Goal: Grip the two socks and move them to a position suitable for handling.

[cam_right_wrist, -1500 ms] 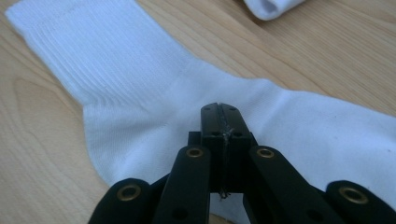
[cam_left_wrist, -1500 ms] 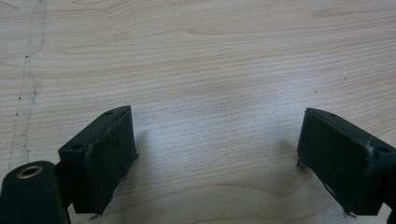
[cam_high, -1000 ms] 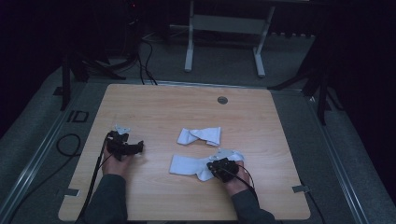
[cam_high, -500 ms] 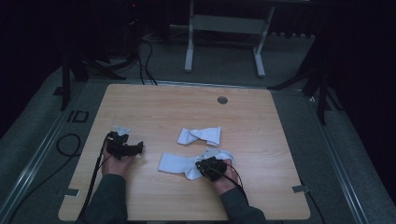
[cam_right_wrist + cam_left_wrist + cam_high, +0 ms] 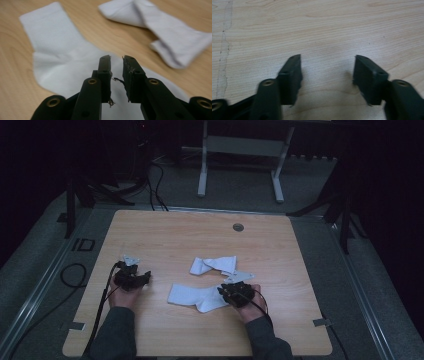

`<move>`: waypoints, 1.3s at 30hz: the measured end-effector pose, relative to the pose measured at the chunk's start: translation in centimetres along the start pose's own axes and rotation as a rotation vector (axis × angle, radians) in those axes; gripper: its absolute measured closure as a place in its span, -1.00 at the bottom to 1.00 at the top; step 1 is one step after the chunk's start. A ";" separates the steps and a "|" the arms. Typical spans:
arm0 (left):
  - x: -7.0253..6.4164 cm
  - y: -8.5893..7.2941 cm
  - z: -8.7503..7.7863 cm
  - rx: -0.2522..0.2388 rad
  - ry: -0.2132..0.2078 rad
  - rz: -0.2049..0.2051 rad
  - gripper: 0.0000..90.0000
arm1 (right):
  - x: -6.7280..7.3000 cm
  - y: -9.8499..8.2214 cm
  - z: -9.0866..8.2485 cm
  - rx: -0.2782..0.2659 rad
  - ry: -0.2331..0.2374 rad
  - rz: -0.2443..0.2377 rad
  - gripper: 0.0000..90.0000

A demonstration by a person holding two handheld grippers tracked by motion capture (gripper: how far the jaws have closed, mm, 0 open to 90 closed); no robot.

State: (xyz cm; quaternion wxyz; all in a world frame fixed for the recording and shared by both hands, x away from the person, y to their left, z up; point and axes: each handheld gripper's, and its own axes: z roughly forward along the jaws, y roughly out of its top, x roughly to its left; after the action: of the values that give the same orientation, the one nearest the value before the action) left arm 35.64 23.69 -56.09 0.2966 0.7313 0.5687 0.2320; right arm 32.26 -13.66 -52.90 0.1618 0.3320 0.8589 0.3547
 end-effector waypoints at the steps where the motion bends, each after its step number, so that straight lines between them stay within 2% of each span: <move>1: 0.0 0.0 0.0 0.001 -0.001 0.001 0.02 | -0.5 0.0 -0.3 0.000 -0.011 0.003 0.69; 4: -0.2 0.0 -0.2 0.011 -0.016 0.007 0.11 | -1.7 -0.1 -1.0 -0.001 -0.036 0.011 0.68; 6: -0.5 0.0 -0.5 0.011 -0.041 0.010 0.16 | -2.4 -0.2 -1.5 -0.001 -0.053 0.018 0.68; 11: -1.8 0.3 -1.8 -0.018 -0.097 0.038 0.23 | -4.0 -0.5 -2.3 0.001 -0.084 0.034 0.68; 17: -3.7 0.4 -3.3 -0.056 -0.174 0.073 0.29 | -5.0 -0.7 -2.8 0.004 -0.107 0.042 0.68; 22: -5.0 0.3 -3.7 -0.052 -0.216 0.104 0.31 | -5.5 -0.7 -2.7 0.007 -0.112 0.046 0.68; 30: -5.8 0.1 -3.7 -0.047 -0.236 0.129 0.31 | -6.3 -0.3 -1.9 0.004 -0.101 0.061 0.69; 35: -5.9 0.1 -3.6 -0.047 -0.232 0.131 0.31 | -6.5 0.7 -1.0 0.008 -0.096 0.029 0.68; 39: -5.9 0.1 -3.6 -0.047 -0.228 0.134 0.31 | -6.8 1.4 0.0 0.025 -0.103 0.022 0.58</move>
State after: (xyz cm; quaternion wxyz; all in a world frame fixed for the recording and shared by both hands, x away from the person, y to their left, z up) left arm 31.79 18.60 -53.44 0.3604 0.7821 0.4754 0.1801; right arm 37.81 -17.59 -51.61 0.1977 0.3614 0.8500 0.3282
